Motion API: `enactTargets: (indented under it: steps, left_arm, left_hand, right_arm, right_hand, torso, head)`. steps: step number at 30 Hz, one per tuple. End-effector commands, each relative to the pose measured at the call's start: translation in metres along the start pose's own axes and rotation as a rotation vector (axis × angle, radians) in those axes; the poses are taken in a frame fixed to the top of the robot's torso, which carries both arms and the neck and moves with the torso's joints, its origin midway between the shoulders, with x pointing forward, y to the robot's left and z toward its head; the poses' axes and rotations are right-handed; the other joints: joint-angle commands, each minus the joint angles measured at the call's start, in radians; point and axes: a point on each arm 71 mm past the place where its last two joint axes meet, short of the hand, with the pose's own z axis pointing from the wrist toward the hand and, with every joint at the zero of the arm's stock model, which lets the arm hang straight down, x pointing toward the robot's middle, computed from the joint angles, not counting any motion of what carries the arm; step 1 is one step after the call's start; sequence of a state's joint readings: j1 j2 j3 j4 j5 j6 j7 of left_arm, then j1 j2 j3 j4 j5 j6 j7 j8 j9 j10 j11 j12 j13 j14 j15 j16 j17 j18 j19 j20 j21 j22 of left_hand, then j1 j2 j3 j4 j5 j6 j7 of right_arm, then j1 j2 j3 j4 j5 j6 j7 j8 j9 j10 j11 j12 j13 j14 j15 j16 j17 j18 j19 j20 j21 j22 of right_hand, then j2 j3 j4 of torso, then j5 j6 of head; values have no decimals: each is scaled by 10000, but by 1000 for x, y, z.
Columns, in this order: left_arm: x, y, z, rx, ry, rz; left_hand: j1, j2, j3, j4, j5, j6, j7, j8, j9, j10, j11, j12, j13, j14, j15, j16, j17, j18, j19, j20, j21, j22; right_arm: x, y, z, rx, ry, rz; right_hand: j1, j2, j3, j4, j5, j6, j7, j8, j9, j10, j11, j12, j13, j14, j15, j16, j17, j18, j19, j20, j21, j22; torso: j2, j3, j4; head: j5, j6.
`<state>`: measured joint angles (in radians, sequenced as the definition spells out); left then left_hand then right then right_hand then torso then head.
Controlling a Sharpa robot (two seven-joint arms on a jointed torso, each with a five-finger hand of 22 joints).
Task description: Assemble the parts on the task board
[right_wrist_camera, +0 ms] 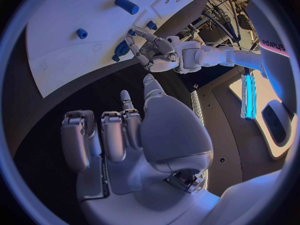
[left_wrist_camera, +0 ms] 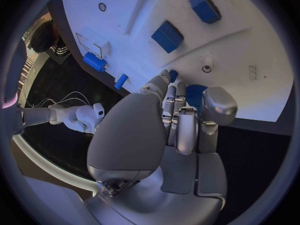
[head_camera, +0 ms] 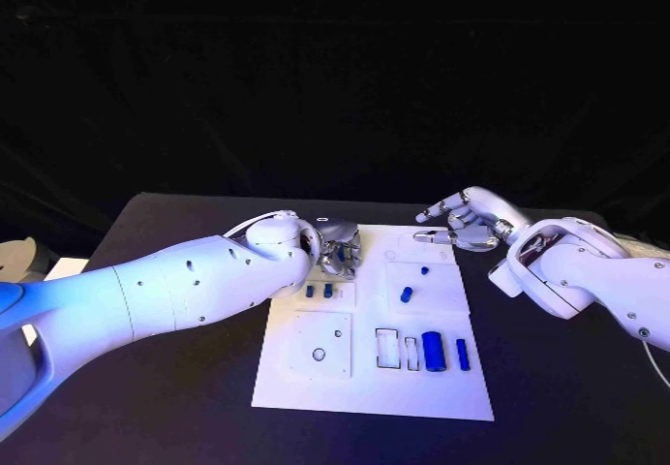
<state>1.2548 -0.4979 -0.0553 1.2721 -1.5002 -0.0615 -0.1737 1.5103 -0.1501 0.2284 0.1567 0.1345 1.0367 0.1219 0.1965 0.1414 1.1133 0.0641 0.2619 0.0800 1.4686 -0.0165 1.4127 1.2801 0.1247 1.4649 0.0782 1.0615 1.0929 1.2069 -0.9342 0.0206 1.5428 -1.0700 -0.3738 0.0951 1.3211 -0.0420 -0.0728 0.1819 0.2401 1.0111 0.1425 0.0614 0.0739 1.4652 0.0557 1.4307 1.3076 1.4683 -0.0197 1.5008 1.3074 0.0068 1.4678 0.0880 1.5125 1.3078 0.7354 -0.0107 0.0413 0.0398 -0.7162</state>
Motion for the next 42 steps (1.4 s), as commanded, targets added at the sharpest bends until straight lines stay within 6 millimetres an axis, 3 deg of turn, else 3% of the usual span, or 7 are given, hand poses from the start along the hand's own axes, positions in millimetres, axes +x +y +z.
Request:
enactTargets:
  steps: [1, 18, 28, 33, 42]
  left_arm:
    - [3, -2, 1, 26, 228, 197]
    - [9, -2, 3, -135, 586, 224]
    - [8, -2, 3, -85, 271, 155]
    - [5, -3, 2, 68, -141, 2]
    - [-1, -2, -6, 267, -506, -517]
  left_hand:
    - [34, 107, 124, -12, -11, 133, -12, -80, -20, 138, -25, -96, -34, 468, -76, -14, -18, -210, 242, -67, 106, 66]
    - [175, 131, 920, -332, 0, 547, -43, -240, -70, 747, -121, -370, -72, 475, -154, 35, -58, -235, 228, -135, 320, 318]
    - [383, 150, 1913, -915, 5, 798, 27, -389, -114, 1081, -100, -608, -25, 488, -156, 117, -6, -254, 208, -151, 436, 466]
    - [22, -40, 2704, -1297, -12, 927, 70, -578, -165, 1248, -60, -924, 4, 483, -109, 163, -15, -260, 180, -117, 490, 556]
    - [-255, -123, 3190, -1585, -5, 948, 122, -746, -202, 1279, -13, -1202, 10, 477, -73, 197, -17, -260, 155, -88, 521, 618]
  right_arm:
    - [2, 1, 0, -107, 160, -9]
    - [2, 1, 0, -84, 214, -3]
    - [2, 1, 0, -96, 214, -2]
    - [2, 1, 0, -106, 215, -1]
    - [2, 1, 0, -118, 198, -2]
  right_hand:
    - [24, 81, -70, 13, 41, 47, -39, 40, 13, 475, -32, -8, 1918, 725, -15, -35, 1223, 191, 439, -26, -39, 1552]
    - [28, 92, -74, 15, 45, 49, -40, 41, 14, 475, -32, -8, 1917, 724, -15, -39, 1218, 191, 440, -26, -39, 1554]
    - [27, 95, -74, 16, 46, 49, -40, 41, 14, 477, -32, -4, 1919, 724, -16, -37, 1220, 192, 437, -26, -42, 1549]
    - [27, 95, -74, 16, 46, 49, -40, 41, 14, 477, -32, -4, 1919, 724, -16, -37, 1220, 192, 437, -26, -42, 1549]
    - [20, 117, -76, 27, 54, 51, -40, 42, 14, 479, -33, 2, 1922, 726, -16, -35, 1227, 190, 442, -26, -38, 1556]
  torso:
    - [1, 3, 1]
    - [-2, 10, 3]
    - [-7, 8, 1]
    - [-9, 8, 0]
    - [-21, 15, 10]
  head:
    - [-9, -35]
    - [-10, -39]
    - [-9, -48]
    - [-20, -44]
    - [-19, -16]
